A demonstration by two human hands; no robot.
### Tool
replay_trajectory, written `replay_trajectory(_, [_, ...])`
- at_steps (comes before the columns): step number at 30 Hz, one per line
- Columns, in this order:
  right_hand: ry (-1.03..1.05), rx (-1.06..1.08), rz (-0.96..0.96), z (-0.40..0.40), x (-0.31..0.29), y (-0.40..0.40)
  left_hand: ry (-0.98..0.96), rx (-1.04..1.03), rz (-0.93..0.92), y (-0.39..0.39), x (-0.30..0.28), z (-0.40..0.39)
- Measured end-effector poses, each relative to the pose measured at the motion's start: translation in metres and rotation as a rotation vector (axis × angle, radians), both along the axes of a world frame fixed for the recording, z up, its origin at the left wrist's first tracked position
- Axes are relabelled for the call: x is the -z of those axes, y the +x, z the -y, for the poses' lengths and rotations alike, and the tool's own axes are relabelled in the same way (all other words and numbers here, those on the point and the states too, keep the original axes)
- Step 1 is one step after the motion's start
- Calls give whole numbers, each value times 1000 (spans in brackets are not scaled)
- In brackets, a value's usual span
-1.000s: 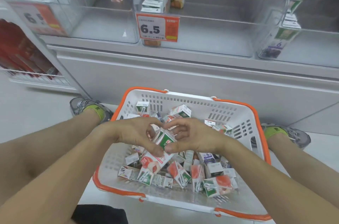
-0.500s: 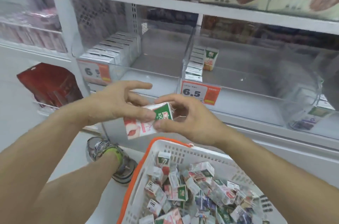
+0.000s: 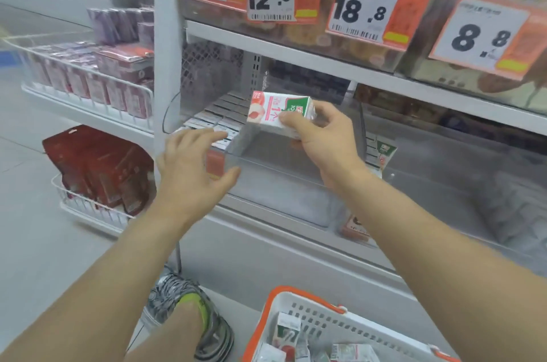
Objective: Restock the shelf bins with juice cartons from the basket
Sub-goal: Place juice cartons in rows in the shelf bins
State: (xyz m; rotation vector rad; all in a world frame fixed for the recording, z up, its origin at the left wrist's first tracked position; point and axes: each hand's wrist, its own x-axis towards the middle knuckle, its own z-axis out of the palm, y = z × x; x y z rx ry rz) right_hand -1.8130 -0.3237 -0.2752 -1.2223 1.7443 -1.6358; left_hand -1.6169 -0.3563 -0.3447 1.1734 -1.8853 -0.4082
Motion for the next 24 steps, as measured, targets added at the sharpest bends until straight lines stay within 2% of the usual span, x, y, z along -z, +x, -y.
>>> replay_trajectory(5, [171,144,-279,51,-2,-16,-116,-66,1,-25,23,5])
replay_trajectory(11, [474,47,-705,119,9,-36,-189,-142,-24,-32,33,5])
replay_trajectory(13, [484,-16,-721,134,21,-38,-182,-135,-28,-31,35,6])
replay_trajectory(16, [414,-99,-561,147,39,-37,-165,-118,-35,-30,37,7])
replay_trajectory(19, [337,-11,-538,155,52,-36,-177,-109,-61,-27,39,11])
replay_trajectory(24, [382,13,-555,161,63,-42,-178,-102,-54,-26,40,11])
